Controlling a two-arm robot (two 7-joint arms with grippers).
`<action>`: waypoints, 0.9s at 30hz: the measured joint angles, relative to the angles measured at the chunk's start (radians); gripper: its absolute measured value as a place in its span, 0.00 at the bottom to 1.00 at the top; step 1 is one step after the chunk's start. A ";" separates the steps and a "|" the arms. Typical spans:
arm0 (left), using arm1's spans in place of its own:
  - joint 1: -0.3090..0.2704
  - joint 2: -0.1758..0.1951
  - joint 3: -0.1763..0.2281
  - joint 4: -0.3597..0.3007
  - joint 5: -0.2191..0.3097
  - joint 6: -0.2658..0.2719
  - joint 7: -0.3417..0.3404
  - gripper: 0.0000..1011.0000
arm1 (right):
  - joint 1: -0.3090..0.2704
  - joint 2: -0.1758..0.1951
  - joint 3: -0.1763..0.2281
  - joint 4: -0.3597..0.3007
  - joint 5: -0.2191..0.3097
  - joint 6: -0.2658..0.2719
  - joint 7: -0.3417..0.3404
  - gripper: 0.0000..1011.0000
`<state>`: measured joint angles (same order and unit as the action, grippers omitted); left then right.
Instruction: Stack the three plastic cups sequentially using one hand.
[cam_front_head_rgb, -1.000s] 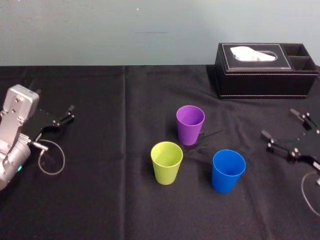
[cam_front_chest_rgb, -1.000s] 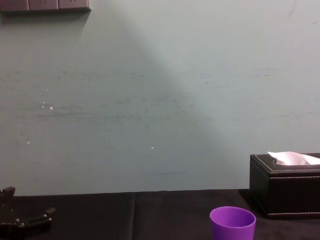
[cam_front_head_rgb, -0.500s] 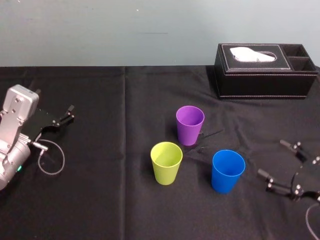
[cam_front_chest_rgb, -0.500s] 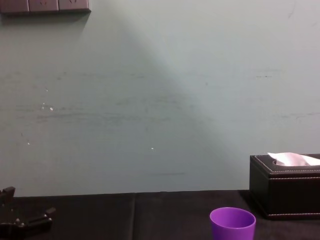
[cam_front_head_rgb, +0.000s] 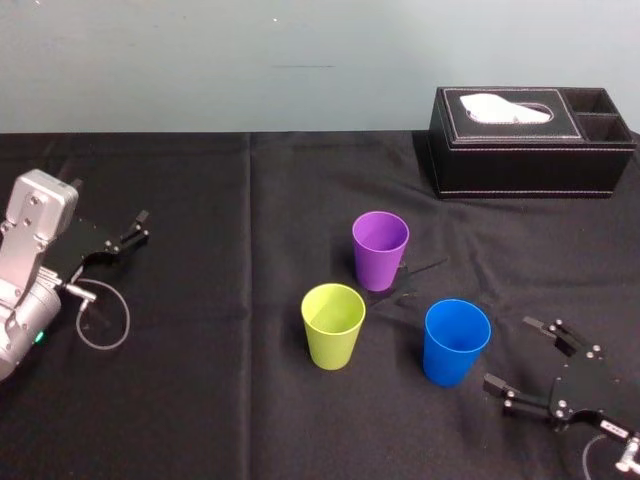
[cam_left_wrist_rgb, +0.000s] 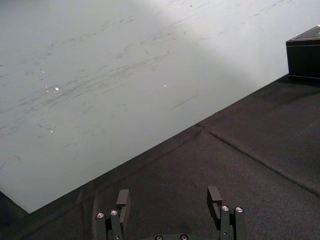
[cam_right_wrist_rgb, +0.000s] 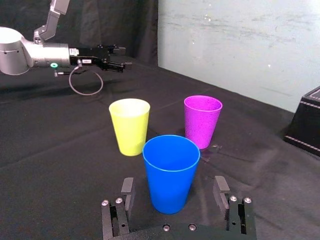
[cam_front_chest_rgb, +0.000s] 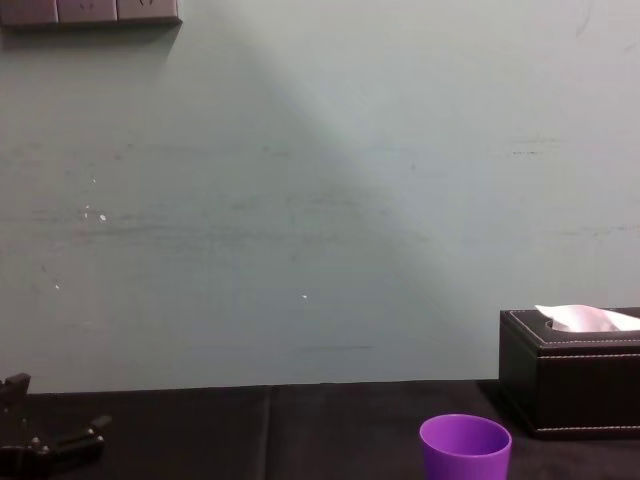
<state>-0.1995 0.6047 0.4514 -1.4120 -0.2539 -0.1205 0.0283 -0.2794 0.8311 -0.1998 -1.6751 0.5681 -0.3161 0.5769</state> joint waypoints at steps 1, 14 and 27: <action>0.000 0.000 0.000 0.000 0.000 0.000 0.000 1.00 | 0.008 -0.008 -0.005 0.008 0.000 0.006 0.008 0.99; 0.000 0.000 0.000 0.000 0.000 0.000 0.000 1.00 | 0.078 -0.071 -0.039 0.070 -0.011 0.058 0.062 0.99; 0.000 0.000 0.000 0.000 0.000 0.000 0.000 1.00 | 0.141 -0.116 -0.058 0.101 -0.049 0.098 0.085 0.99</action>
<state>-0.1995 0.6047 0.4514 -1.4120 -0.2539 -0.1205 0.0283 -0.1381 0.7153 -0.2577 -1.5745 0.5194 -0.2183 0.6620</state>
